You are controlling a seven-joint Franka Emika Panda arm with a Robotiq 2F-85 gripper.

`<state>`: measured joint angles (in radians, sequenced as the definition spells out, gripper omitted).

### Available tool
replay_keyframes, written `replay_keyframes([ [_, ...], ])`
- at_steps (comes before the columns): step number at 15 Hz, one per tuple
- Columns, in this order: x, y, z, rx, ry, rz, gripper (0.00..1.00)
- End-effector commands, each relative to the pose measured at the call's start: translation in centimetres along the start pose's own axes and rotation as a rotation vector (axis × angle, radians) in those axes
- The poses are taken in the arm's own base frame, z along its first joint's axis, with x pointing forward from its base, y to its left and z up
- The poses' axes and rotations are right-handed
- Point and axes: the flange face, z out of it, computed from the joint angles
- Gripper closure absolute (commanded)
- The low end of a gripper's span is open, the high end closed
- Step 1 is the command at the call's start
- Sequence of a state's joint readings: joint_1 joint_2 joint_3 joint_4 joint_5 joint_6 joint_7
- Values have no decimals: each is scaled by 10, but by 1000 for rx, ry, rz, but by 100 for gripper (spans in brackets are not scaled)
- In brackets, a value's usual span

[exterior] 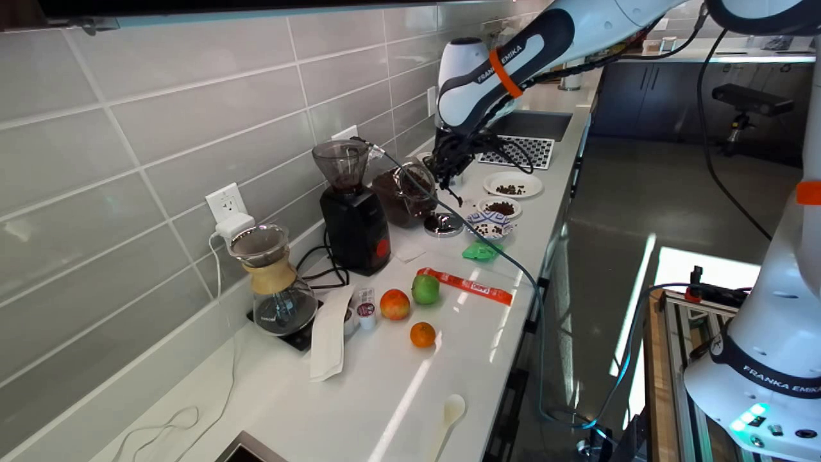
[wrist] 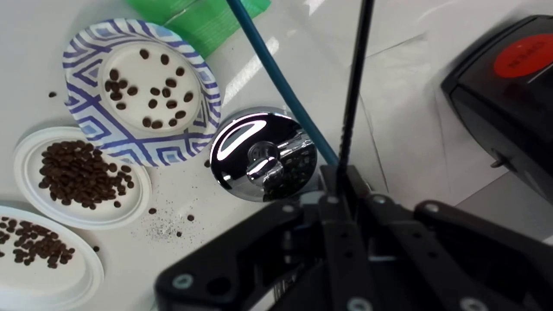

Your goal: Use the black spoon to place some coffee beans from the glass container on the white plate on the left.

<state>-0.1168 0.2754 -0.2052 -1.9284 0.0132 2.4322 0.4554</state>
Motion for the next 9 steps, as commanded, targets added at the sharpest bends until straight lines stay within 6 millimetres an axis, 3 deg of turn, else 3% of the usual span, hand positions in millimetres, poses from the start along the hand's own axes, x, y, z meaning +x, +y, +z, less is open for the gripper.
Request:
replay_keyframes([
  [1, -16, 9, -11, 3, 60, -97, 99],
  [9, -44, 2, -15, 71, 74, -352, 99],
])
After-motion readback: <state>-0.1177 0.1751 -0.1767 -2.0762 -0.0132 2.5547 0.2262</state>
